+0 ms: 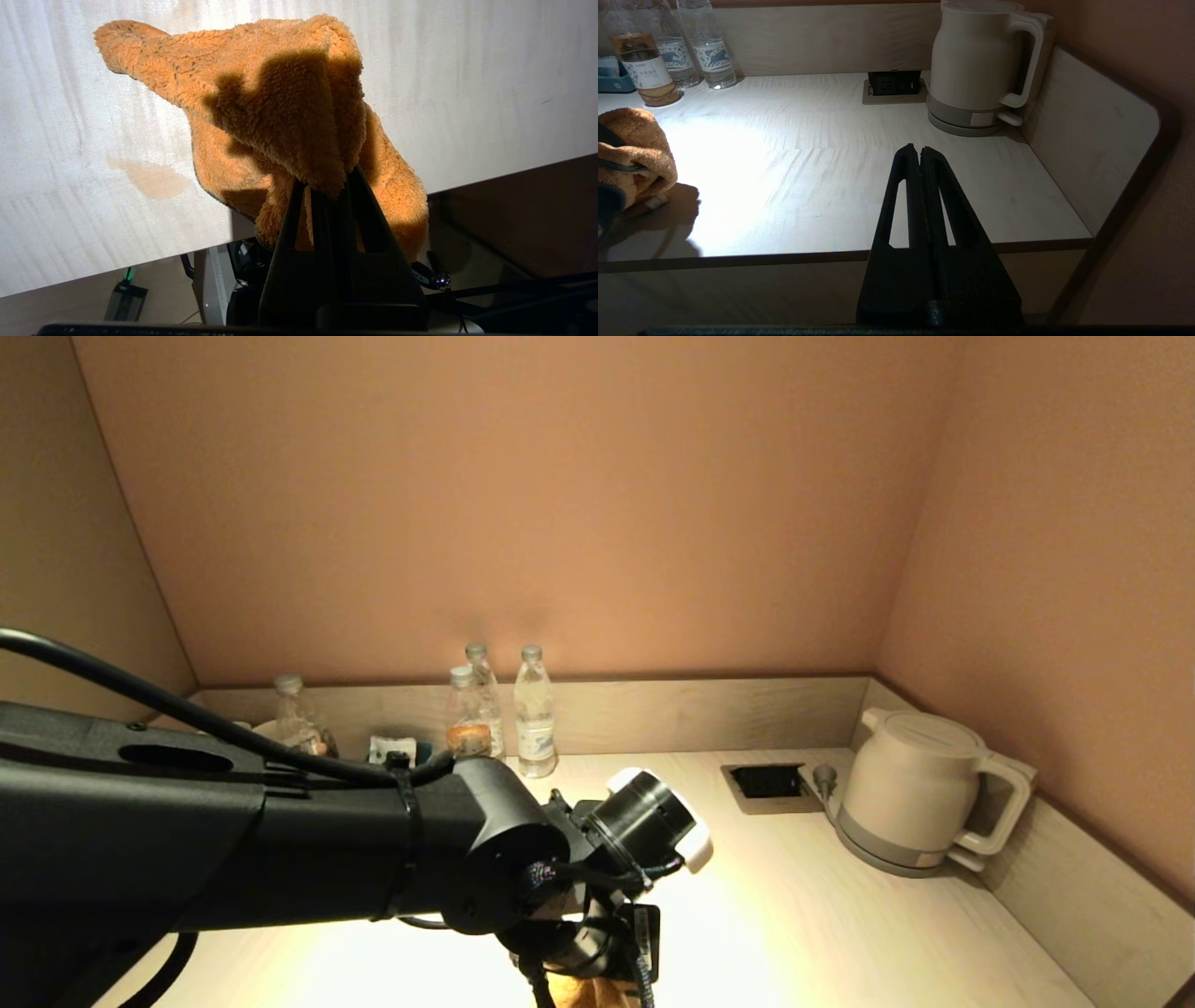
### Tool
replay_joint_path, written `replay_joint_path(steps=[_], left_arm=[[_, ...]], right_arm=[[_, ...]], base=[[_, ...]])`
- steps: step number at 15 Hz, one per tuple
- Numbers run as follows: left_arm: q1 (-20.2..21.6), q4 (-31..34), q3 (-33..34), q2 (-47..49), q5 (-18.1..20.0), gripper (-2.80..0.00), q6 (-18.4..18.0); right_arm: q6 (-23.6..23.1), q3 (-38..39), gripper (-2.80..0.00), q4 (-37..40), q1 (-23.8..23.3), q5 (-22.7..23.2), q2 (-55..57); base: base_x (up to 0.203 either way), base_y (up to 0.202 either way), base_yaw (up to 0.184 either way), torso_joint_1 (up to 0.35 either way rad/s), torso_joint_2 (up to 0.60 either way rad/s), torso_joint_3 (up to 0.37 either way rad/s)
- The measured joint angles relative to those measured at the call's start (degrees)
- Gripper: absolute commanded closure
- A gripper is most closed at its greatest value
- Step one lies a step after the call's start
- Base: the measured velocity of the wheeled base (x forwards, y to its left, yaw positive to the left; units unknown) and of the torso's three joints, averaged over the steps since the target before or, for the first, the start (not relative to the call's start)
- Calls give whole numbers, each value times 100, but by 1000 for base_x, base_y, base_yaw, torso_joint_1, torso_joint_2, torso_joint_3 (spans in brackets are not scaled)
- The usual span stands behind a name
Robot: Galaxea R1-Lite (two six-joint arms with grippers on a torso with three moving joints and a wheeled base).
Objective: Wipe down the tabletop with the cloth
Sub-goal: Sweep the stains on the table
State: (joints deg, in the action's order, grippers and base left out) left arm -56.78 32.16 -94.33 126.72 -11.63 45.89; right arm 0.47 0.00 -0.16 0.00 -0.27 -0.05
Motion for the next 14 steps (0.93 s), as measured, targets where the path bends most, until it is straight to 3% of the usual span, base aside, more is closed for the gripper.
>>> replay_joint_path(steps=[6,14], left_arm=[[-63,-42,113,-29,331,0,-11],[-110,-107,572,541,323,0,-18]], right_arm=[[-3,0,0,1,0,1,0],[1,0,0,2,0,0,0]], base=[[0,0,0,0,0,0],[0,0,0,0,0,0]])
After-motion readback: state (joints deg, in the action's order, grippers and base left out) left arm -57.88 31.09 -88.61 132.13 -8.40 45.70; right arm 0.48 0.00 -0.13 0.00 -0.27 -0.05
